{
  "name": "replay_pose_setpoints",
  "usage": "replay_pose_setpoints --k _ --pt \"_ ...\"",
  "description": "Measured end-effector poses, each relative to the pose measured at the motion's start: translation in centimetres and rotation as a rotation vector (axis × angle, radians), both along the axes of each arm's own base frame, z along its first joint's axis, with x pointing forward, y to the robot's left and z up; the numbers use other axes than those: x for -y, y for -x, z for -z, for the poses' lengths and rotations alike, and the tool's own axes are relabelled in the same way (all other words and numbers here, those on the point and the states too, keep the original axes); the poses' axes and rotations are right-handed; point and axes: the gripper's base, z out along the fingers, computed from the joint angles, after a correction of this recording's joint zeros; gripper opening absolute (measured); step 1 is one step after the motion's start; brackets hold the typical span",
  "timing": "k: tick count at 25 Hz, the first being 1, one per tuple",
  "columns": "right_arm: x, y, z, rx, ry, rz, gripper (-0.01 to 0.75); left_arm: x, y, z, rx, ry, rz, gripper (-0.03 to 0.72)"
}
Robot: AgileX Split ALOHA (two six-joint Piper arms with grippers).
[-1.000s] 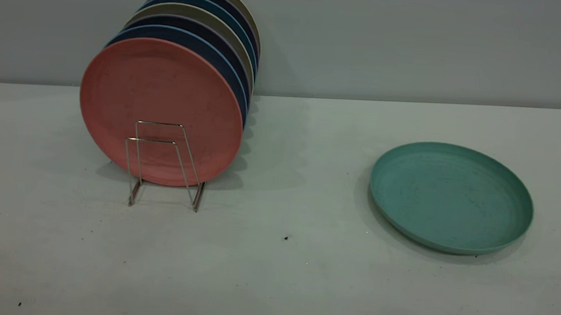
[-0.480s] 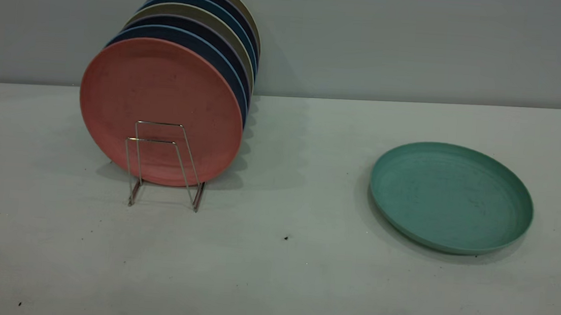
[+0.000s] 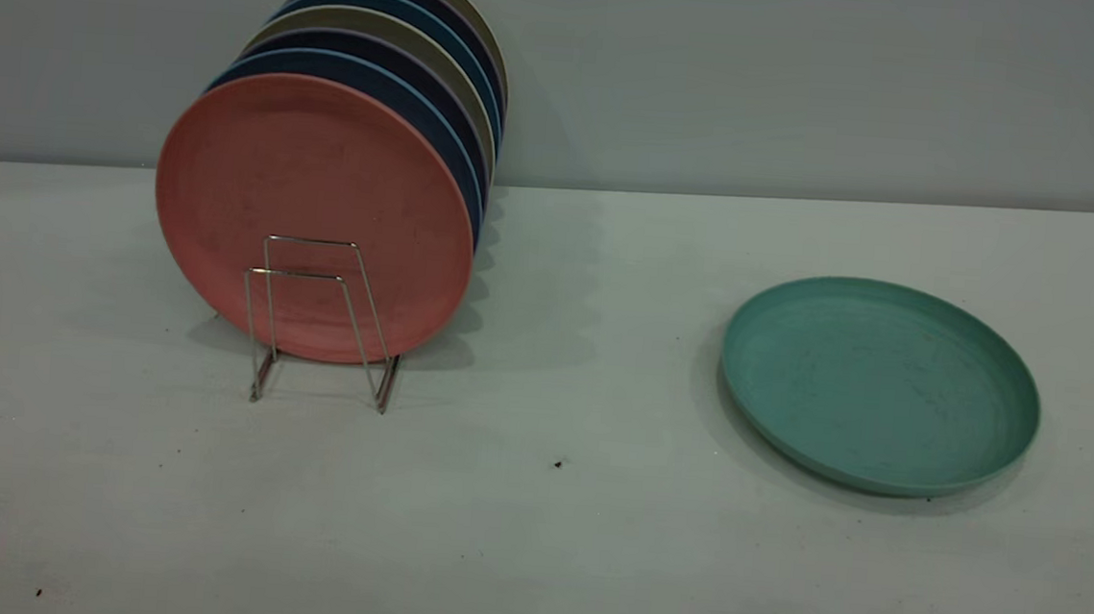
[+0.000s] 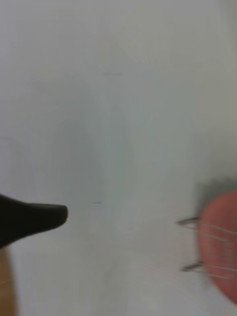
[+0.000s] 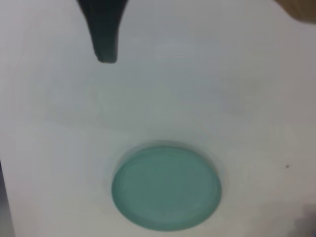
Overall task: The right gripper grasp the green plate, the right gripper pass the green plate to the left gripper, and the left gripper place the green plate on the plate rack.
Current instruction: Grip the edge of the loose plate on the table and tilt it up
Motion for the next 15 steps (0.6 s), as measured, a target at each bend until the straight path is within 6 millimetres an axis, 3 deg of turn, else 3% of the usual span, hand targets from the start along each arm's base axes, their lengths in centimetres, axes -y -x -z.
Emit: replay_pose_setpoints --k 6,10,15 --pt "-0.2 -1.2 -1.4 0.065 -0.028 -0.008 0.546 0.6 -0.6 -1.0 0.124 0.062 0.04 0.518" --pt "-0.9 -3.6 -1.9 0.025 -0.067 -0.059 0.546 1.2 -1.6 -1.5 0.117 0.123 0.069 0.518" --pt "-2.3 -7.6 -2.2 -0.042 -0.124 -0.17 0.546 1.7 -3.9 -1.5 -0.011 0.166 0.08 0.518"
